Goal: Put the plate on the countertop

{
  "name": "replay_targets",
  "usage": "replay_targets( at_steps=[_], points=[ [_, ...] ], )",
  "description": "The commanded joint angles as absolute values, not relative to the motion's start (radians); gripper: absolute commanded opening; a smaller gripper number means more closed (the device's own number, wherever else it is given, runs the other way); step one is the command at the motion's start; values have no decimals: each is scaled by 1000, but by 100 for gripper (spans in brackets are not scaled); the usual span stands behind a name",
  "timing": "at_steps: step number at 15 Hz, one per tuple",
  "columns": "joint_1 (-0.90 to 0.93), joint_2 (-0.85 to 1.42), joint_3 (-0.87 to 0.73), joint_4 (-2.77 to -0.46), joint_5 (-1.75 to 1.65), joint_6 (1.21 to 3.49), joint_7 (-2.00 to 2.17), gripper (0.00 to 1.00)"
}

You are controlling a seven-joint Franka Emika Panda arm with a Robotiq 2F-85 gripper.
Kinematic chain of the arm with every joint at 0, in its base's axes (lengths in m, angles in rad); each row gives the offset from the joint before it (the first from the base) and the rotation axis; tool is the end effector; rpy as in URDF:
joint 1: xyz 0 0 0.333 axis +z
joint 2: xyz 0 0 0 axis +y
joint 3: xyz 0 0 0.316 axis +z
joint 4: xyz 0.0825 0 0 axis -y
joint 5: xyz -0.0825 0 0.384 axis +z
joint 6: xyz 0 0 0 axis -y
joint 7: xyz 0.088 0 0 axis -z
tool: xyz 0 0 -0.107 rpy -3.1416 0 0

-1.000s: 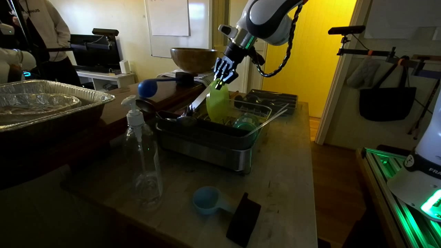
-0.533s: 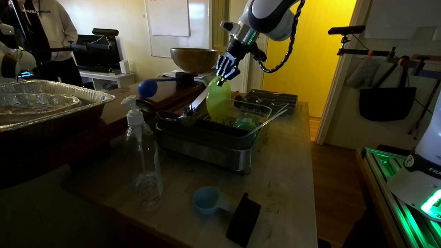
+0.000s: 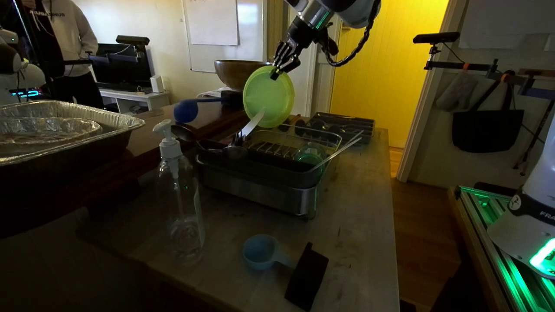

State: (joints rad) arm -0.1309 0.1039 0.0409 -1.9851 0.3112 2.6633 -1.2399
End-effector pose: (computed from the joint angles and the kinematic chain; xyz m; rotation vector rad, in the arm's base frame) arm 0.6172 -0.0653 0.4770 2.5507 1.2536 0.8567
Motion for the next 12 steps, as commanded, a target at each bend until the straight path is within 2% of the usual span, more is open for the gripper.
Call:
replay_targets(
  at_steps=[1,12],
  points=[
    [-126,58,7,-1982,305,2642,-1156,4],
    [-178,-56,-164,-1975,313,2358,-994,4]
  ],
)
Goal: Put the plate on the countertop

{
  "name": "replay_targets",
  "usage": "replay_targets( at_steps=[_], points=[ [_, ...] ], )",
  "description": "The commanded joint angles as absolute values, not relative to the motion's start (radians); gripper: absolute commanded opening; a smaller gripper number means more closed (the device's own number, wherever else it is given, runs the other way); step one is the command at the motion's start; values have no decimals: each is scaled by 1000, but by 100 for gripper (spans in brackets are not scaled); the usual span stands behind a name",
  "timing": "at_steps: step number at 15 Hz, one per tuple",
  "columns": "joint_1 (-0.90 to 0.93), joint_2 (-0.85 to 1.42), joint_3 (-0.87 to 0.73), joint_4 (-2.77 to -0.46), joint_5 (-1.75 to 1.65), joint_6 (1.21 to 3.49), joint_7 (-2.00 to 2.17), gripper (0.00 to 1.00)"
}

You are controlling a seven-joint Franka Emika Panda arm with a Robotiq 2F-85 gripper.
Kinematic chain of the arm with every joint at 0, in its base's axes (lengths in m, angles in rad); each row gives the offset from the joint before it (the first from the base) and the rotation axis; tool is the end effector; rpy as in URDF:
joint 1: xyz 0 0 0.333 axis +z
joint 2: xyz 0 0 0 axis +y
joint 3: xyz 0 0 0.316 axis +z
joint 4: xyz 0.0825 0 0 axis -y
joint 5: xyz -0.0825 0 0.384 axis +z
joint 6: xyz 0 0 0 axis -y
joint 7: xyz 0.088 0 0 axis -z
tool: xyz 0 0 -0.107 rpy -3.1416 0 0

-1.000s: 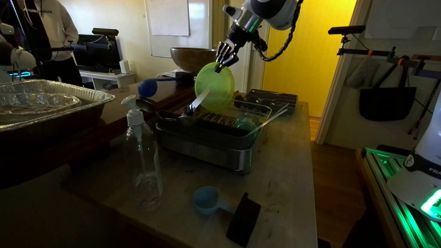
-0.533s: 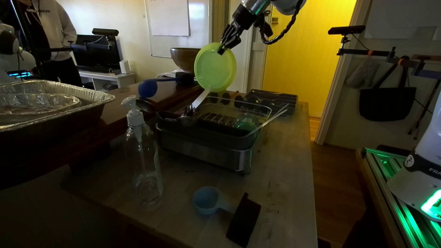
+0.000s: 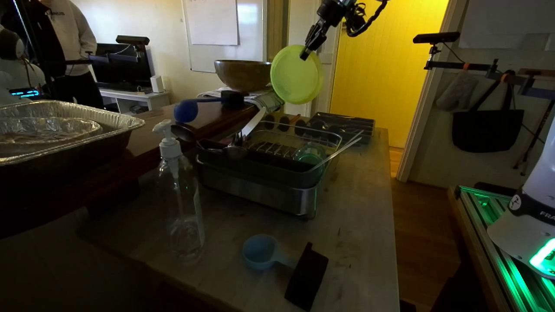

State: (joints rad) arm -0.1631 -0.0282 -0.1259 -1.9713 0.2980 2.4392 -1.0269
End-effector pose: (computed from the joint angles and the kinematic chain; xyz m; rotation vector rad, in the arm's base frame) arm 0.5652 -0.1682 0.5361 2.8153 0.8057 0.8118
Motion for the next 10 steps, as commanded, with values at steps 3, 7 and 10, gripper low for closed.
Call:
replay_targets(
  at_steps=[3,7,10],
  points=[
    [-198,-54,-209,-1976,332,2316,-964,4],
    [-224,-31,-254,-1977,379,2278,-941,4],
    [-244,-7,-276,-1980,410,2267,-919,4]
  ],
)
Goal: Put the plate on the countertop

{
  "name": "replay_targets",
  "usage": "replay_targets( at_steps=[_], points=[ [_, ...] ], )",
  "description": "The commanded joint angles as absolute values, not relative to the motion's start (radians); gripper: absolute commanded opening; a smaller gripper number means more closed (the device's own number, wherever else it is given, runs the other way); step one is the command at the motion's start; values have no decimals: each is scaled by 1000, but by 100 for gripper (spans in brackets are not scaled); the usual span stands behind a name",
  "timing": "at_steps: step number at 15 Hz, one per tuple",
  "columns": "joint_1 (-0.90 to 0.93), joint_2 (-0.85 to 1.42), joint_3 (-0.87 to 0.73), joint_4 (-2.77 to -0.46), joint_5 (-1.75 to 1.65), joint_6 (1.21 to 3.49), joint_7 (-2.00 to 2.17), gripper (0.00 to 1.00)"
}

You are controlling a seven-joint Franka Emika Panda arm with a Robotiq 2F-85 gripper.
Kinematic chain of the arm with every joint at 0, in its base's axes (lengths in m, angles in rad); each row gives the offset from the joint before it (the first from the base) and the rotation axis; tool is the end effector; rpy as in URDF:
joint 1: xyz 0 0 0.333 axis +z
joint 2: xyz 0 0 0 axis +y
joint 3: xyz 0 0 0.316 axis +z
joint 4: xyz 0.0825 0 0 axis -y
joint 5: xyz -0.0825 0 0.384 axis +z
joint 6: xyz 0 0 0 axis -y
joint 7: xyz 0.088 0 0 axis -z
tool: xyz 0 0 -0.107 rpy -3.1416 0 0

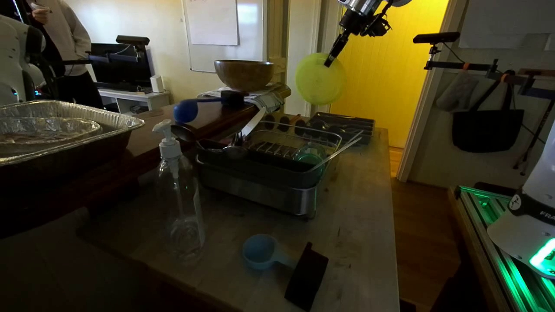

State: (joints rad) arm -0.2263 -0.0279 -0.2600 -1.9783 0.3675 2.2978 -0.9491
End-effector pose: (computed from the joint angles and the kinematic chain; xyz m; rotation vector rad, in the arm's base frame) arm 0.5164 -0.2657 0.5157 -3.0131 -0.3997 -0.7246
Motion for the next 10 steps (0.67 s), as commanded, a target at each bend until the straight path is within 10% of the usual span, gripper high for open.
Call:
replay_targets(
  at_steps=[1,10],
  points=[
    [-251,0,-280,-1985,412,2272,-899,4],
    [-276,45,-282,-2056,332,2427,-521,4]
  ],
)
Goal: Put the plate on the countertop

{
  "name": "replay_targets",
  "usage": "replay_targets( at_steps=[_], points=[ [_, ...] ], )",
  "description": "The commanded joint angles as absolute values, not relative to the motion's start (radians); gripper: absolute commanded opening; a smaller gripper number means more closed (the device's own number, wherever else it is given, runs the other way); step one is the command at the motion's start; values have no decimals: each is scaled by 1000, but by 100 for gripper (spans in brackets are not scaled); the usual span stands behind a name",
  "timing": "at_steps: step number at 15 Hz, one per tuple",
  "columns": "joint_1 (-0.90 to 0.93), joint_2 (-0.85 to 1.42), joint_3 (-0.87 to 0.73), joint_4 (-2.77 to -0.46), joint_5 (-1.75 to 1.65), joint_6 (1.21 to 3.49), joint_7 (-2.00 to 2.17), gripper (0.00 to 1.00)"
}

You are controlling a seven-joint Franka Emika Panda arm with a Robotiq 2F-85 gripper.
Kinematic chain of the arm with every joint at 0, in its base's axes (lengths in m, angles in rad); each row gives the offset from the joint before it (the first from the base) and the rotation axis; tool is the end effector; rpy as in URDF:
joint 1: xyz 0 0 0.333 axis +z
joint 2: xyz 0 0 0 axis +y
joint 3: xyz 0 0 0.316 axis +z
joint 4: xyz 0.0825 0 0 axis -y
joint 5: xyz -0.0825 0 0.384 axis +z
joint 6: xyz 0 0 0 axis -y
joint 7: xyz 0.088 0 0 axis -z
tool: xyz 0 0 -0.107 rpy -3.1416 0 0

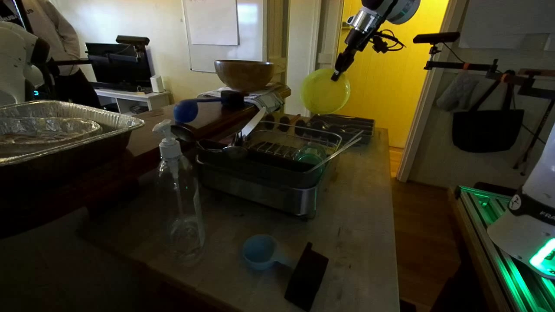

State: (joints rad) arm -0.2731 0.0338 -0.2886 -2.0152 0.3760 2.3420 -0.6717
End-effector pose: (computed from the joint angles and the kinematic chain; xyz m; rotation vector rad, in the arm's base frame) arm 0.5010 -0.3070 0.4673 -3.0003 0.1683 -0.6234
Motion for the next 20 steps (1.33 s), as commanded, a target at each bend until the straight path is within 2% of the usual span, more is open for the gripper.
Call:
replay_targets(
  at_steps=[1,9,20],
  points=[
    [-276,50,-281,-2069,323,2449,-476,4],
    [-279,118,-265,-2130,345,2501,-249,4],
    [-284,212,-248,-2155,327,2567,-140,4]
  ],
)
